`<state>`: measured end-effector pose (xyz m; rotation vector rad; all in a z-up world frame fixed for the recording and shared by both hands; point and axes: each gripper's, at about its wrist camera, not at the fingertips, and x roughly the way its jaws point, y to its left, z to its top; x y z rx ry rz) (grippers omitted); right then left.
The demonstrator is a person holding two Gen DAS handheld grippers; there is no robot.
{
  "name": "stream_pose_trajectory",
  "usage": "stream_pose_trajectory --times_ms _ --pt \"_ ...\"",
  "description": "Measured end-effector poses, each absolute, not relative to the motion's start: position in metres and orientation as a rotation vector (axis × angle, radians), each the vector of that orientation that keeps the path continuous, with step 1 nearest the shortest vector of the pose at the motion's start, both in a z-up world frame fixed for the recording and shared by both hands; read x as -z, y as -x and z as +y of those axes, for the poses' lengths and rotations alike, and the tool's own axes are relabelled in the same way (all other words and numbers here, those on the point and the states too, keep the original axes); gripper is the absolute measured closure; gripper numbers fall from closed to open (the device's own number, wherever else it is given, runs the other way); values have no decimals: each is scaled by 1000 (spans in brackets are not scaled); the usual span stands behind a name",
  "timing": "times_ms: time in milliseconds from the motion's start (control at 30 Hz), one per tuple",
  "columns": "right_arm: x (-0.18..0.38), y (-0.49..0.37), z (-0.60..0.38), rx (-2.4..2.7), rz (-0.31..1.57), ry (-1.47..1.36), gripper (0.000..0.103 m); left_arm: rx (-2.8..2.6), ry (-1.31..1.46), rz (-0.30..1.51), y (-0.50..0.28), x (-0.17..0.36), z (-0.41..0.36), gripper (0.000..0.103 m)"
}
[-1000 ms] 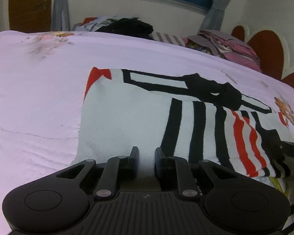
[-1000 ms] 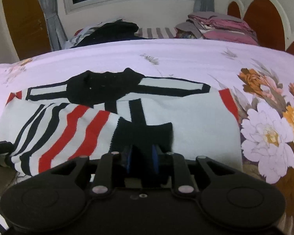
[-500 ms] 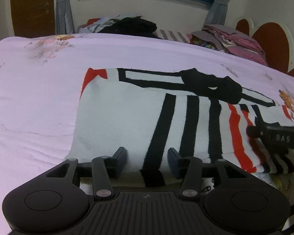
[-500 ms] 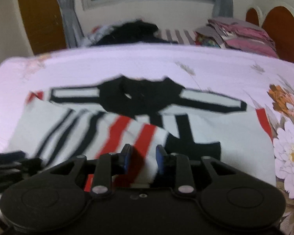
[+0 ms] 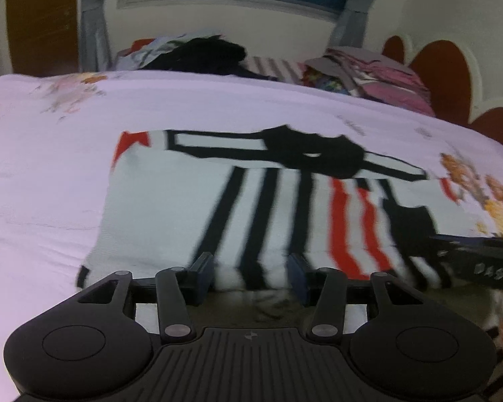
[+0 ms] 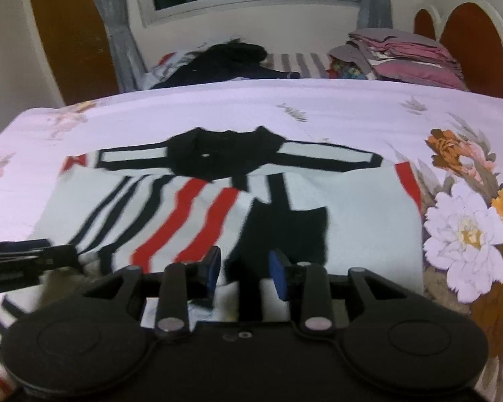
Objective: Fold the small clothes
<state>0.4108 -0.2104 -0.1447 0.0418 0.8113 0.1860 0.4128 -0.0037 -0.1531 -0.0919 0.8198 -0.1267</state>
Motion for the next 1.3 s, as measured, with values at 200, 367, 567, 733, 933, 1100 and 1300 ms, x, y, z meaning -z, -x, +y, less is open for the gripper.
stream_pose_trajectory --times_ms 200,367,567,733,933,1100,1300 --pt "152 -391 -192 -251 828 6 71 159 59 829 -396 156 -27 43" --pt "158 -380 -193 -270 845 5 70 142 60 860 -389 167 -30 43" --pt "174 -369 -190 -287 887 47 72 133 -8 889 -378 188 -26 43" --pt "183 -342 -210 -246 863 197 70 82 -36 903 -357 191 6 32" --pt "180 -321 -246 -132 873 171 64 46 -24 919 -333 190 39 32" --pt "163 -302 -229 -146 848 86 66 75 -11 912 -320 179 36 32" --pt "156 -285 -187 -188 868 -21 68 194 -9 879 -303 166 14 32"
